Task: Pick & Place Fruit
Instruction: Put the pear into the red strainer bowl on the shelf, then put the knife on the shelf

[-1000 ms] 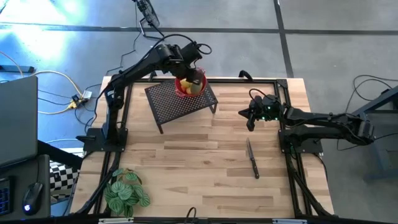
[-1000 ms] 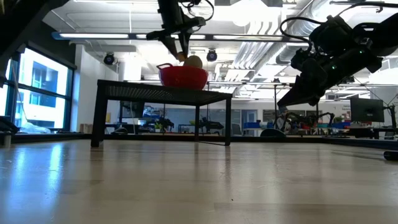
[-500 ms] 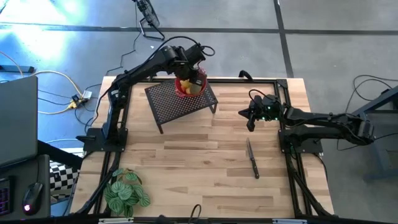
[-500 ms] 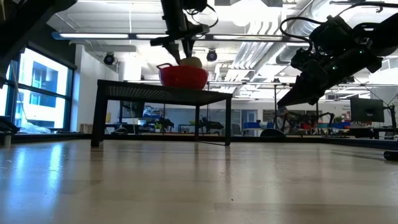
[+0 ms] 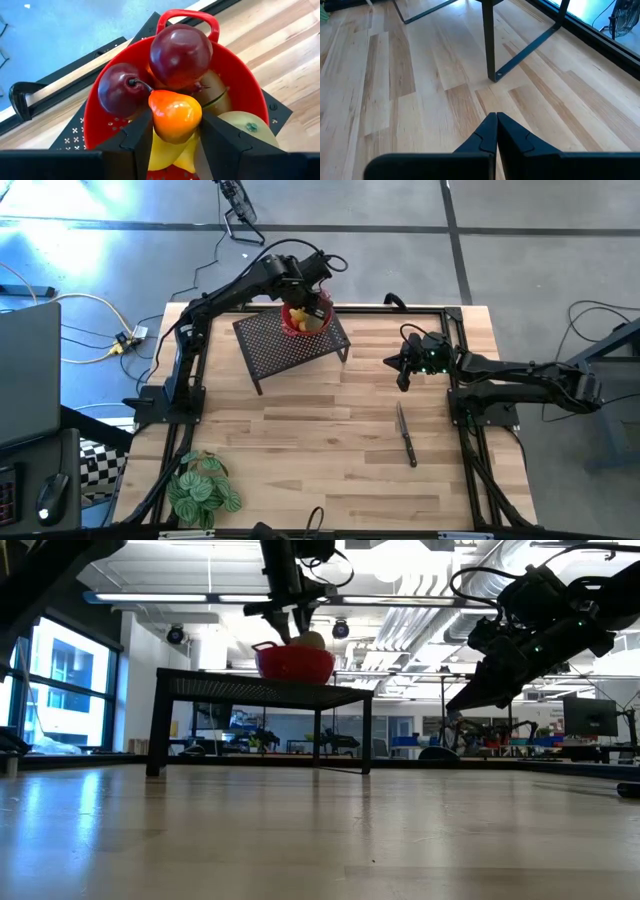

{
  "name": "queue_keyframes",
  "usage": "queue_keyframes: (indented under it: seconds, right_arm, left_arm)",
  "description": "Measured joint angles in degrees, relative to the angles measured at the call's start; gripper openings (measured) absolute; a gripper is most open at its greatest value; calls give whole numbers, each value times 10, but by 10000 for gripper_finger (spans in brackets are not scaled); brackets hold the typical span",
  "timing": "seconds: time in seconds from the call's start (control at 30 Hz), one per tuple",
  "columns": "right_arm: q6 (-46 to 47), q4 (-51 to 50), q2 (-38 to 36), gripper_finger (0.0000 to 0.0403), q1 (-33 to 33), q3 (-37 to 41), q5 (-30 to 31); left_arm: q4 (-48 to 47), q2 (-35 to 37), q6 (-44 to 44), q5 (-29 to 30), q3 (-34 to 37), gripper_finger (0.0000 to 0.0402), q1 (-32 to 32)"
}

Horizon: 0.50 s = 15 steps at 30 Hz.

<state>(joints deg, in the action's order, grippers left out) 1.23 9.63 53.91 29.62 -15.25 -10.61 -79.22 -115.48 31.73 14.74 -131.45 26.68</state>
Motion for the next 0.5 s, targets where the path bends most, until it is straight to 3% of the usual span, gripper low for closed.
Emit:
queue_keyframes:
  seconds: [0.37,0.5]
  right_arm:
    - [0,0,0,2,0,0,0]
    - [0,0,0,2,0,0,0]
  left_arm:
    - [25,0,5,28,0,218,0]
    - [32,0,-3,29,0,227,0]
